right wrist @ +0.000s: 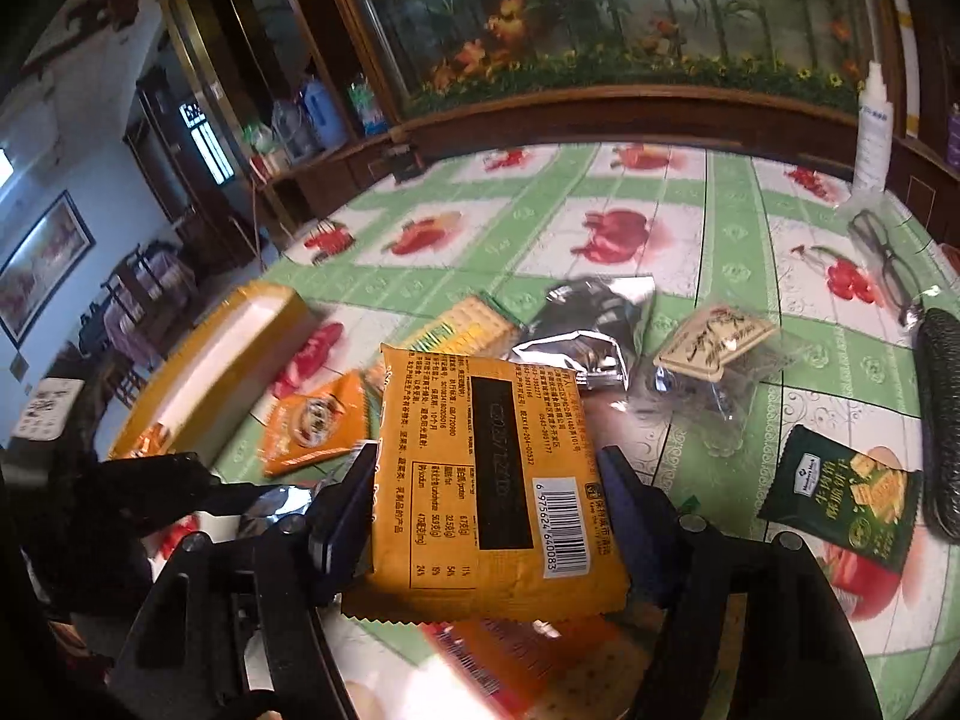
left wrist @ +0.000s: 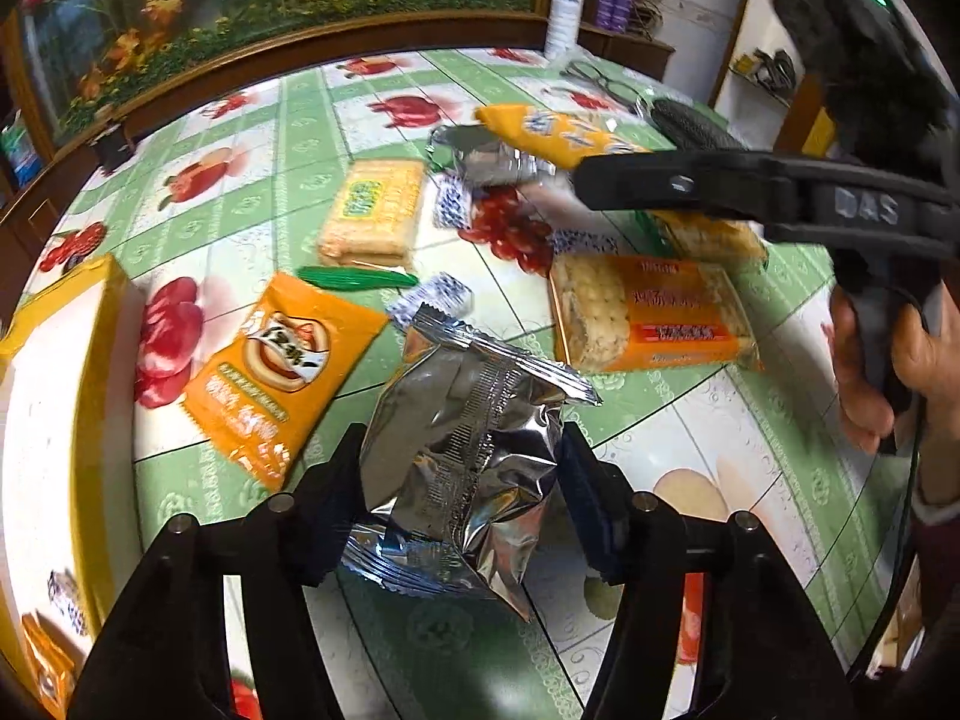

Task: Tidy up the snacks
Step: 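Carry foil bag into white tray with left tool while right releases cracker pack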

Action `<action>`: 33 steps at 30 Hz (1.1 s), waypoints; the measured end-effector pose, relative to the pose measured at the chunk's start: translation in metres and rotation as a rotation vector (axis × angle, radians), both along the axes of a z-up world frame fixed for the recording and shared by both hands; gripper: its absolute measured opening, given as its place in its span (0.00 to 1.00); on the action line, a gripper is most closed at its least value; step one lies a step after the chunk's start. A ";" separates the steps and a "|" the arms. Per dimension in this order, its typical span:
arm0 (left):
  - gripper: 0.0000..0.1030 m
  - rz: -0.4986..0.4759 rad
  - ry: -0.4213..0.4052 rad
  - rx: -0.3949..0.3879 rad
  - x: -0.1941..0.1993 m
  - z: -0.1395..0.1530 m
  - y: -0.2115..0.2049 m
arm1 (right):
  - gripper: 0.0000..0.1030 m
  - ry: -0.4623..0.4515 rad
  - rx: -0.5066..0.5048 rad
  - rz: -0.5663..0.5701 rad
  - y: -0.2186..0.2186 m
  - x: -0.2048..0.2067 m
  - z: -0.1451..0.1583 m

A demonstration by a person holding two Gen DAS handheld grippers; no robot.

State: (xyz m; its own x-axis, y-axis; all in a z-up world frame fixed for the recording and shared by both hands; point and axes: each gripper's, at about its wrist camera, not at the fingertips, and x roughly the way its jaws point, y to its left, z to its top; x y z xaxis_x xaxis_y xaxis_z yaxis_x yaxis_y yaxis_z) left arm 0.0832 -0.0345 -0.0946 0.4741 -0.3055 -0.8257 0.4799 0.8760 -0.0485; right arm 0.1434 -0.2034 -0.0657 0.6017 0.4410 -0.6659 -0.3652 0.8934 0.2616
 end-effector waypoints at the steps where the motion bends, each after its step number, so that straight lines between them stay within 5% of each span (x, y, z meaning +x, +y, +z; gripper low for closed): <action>1: 0.58 0.026 -0.008 -0.004 -0.003 0.004 0.003 | 0.70 -0.017 0.014 -0.002 0.001 -0.007 0.006; 16: 0.59 0.409 -0.204 -0.002 -0.044 0.067 0.081 | 0.70 -0.123 0.078 0.074 0.062 -0.064 0.049; 33: 0.59 0.659 -0.307 0.003 -0.062 0.079 0.171 | 0.70 -0.132 0.079 0.239 0.165 -0.071 0.059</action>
